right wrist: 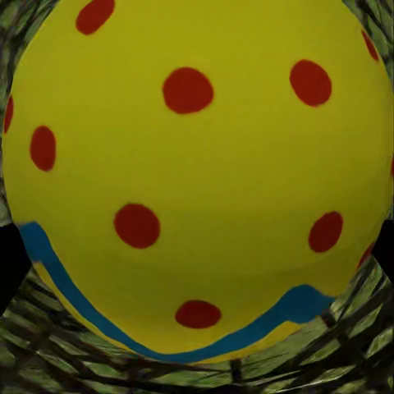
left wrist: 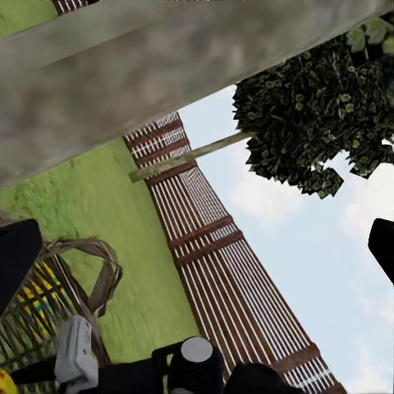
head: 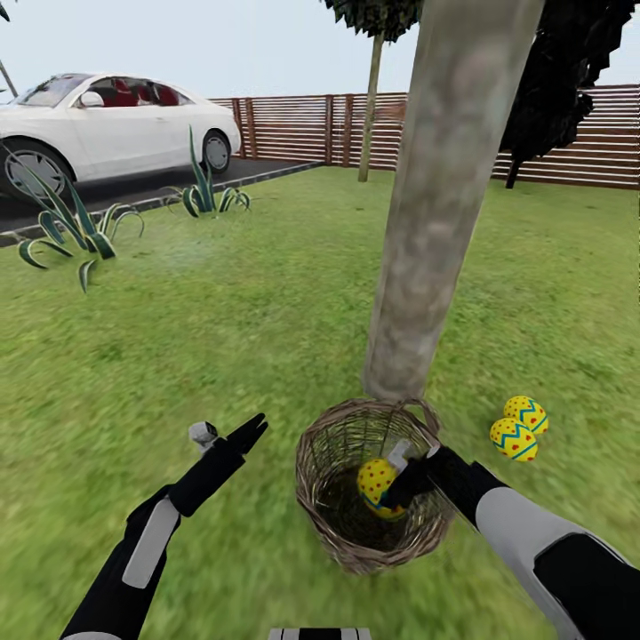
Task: Take the three Easter eggs out of the wicker basket on the lawn in the garden, then place them on the lawn next to a single tree (choose any tree) so that all three eggs are next to the same tree and none are left in the basket.
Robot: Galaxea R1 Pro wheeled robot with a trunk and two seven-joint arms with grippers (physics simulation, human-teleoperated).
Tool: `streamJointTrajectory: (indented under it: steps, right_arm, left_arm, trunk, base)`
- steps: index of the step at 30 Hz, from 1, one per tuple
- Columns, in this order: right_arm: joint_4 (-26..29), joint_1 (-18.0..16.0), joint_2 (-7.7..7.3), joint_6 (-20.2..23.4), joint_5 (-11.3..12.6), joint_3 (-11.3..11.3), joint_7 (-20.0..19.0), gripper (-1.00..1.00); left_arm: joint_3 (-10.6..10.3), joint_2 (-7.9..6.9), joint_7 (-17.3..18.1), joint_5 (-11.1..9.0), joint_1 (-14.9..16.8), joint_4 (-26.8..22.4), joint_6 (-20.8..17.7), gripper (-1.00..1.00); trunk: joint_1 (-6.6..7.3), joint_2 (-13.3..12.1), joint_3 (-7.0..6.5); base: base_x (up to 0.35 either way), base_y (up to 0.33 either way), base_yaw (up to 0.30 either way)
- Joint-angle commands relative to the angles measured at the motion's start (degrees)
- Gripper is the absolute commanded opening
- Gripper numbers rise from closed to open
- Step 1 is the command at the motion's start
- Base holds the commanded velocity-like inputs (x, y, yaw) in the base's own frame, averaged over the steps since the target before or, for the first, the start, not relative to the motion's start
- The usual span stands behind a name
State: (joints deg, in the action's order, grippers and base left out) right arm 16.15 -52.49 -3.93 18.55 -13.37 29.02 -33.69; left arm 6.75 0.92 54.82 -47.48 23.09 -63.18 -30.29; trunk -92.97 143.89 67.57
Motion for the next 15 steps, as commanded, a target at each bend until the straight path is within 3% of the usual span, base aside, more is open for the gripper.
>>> streamJointTrajectory:
  steps: [1,3,7,8,11,14,15]
  right_arm:
    - [0.7,0.0,-0.51,0.3,-0.4,-0.9,-2.7,-1.00]
    - [1.7,0.0,-1.38,0.3,-0.5,-3.1,-6.1,-1.00]
    - [3.8,0.0,-4.76,0.3,-0.5,-5.0,-14.7,-1.00]
    - [5.0,0.0,-5.40,0.2,-0.4,-6.9,-17.9,-1.00]
    - [6.0,0.0,-6.73,0.1,-0.5,-12.7,-22.1,-1.00]
    - [6.3,0.0,-8.50,0.0,-0.5,-14.5,-28.1,-1.00]
    - [6.8,0.0,-9.13,0.0,-0.5,-16.3,-31.6,-1.00]
  left_arm:
    - [0.1,0.05,0.1,-0.2,0.0,0.0,-0.5,1.00]
    - [0.1,0.05,0.1,-0.2,0.0,0.0,-0.5,1.00]
    - [0.1,0.05,0.0,-0.1,0.0,0.2,-0.4,1.00]
    - [0.1,0.05,-0.1,-0.1,0.0,0.3,-0.3,1.00]
    - [0.1,0.05,-0.1,-0.1,0.0,0.5,-0.1,1.00]
    - [0.0,0.10,-0.1,-0.1,0.0,0.7,0.0,1.00]
    - [-0.1,0.12,-0.1,-0.1,0.0,0.7,0.0,1.00]
  trunk:
    - [0.03,0.0,-0.18]
    - [0.08,0.0,-0.62]
    - [0.19,-0.1,-1.51]
    - [0.21,-0.1,-1.73]
    - [0.29,-0.1,-2.40]
    - [0.37,-0.2,-3.06]
    - [0.39,-0.2,-3.28]
  base:
    - [0.000,0.000,0.000]
    - [0.000,0.000,0.000]
    - [0.000,0.000,0.000]
    - [0.000,0.000,0.000]
    - [0.000,0.000,0.000]
    - [0.000,0.000,0.000]
    - [0.000,0.000,0.000]
